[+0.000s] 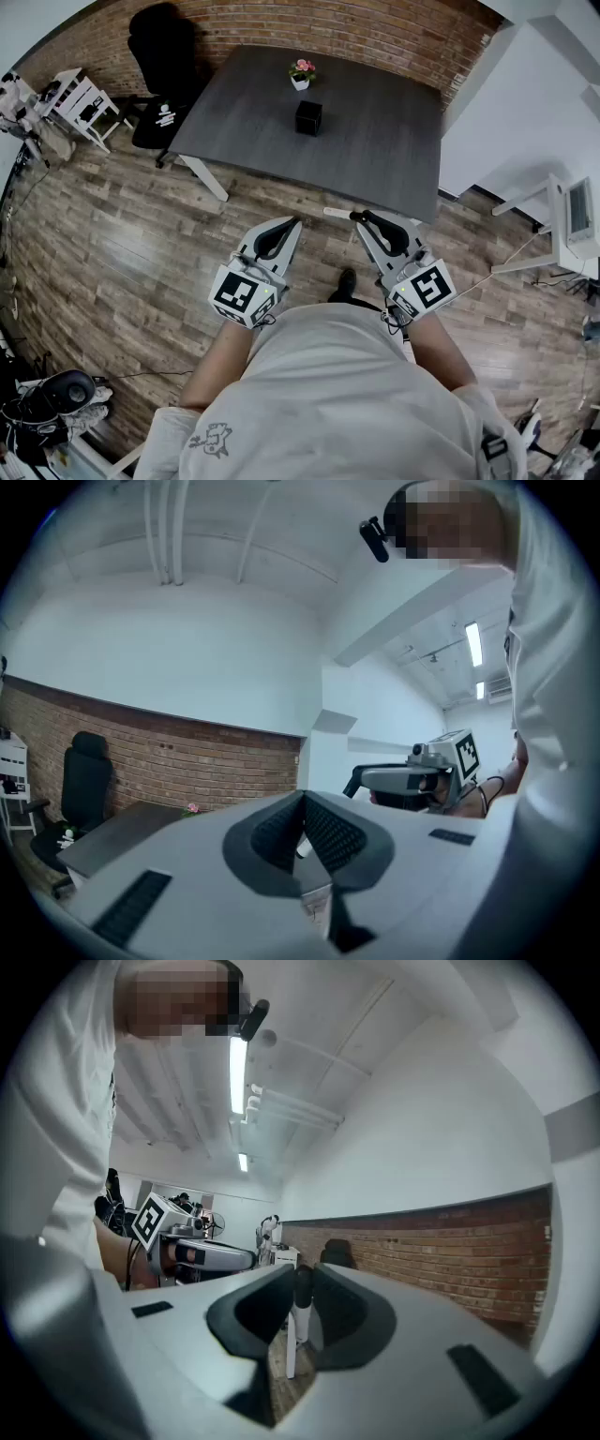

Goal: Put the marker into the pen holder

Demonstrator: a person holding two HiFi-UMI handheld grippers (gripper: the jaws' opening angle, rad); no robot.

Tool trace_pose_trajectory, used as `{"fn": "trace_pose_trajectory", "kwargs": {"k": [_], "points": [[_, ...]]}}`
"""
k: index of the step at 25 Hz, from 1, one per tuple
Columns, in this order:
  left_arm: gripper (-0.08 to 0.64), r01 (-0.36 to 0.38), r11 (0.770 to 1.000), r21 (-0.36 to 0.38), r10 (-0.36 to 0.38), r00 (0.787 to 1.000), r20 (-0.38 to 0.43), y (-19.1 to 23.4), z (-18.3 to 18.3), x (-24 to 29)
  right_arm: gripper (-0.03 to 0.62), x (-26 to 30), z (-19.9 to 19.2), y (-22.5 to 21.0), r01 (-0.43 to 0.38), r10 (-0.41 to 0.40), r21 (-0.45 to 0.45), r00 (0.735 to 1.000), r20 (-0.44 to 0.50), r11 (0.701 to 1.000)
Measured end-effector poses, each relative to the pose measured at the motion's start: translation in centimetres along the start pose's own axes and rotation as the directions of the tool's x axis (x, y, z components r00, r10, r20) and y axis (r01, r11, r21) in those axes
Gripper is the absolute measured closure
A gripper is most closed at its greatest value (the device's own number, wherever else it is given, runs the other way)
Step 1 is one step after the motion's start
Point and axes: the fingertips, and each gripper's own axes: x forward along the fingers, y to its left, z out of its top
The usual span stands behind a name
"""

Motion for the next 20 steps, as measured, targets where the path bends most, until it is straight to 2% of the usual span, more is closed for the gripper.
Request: {"fn": "trace_pose_trajectory", "kwargs": {"k": [10, 20], "points": [[0.549, -0.014, 1.0, -0.004, 0.014, 1.0, -0.017, 0.7, -0.7, 2.5, 0.522, 0.9, -0.5, -2.9, -0.017, 0.017, 0.007, 1.0, 0.007, 1.0], [0.549, -0.082, 0.996, 0.017, 0.083, 0.995, -0.061, 3.0, -1.5, 8.5, 0.52, 3.0, -2.3, -9.5, -0.061, 0.06, 0.054, 0.998, 0.019, 0.997]]}}
